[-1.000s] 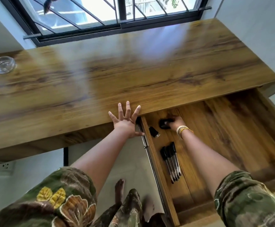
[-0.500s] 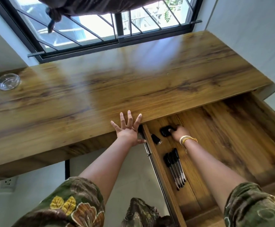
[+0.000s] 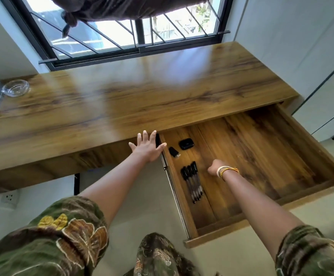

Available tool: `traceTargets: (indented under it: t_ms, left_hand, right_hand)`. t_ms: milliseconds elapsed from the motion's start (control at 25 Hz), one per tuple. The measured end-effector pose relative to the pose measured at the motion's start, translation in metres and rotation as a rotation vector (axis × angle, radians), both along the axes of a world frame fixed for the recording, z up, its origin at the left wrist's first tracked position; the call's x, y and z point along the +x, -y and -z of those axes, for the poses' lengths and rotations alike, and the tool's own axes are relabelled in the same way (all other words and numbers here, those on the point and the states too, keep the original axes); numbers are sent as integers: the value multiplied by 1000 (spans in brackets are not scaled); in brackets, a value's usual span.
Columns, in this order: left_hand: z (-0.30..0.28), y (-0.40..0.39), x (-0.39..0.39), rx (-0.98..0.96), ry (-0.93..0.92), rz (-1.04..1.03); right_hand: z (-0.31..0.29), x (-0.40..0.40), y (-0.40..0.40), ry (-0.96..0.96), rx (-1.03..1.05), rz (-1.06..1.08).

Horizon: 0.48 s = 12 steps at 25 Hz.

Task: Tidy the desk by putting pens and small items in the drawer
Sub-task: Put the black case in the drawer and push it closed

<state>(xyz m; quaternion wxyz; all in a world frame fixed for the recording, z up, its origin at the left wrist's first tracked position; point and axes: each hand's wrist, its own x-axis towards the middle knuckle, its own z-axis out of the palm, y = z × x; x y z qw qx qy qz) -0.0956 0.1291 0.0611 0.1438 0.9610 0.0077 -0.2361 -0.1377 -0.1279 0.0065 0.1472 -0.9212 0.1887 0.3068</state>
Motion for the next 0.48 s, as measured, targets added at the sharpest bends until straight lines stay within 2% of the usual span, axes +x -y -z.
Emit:
traceTargets:
  t_ms: [280, 480]
  left_hand:
    - [20, 92, -110, -165, 140, -197]
    - [38, 173, -199, -145, 269, -144]
  right_hand:
    - [-18, -58, 41, -91, -34, -365]
    - [-11, -121, 92, -86, -32, -462]
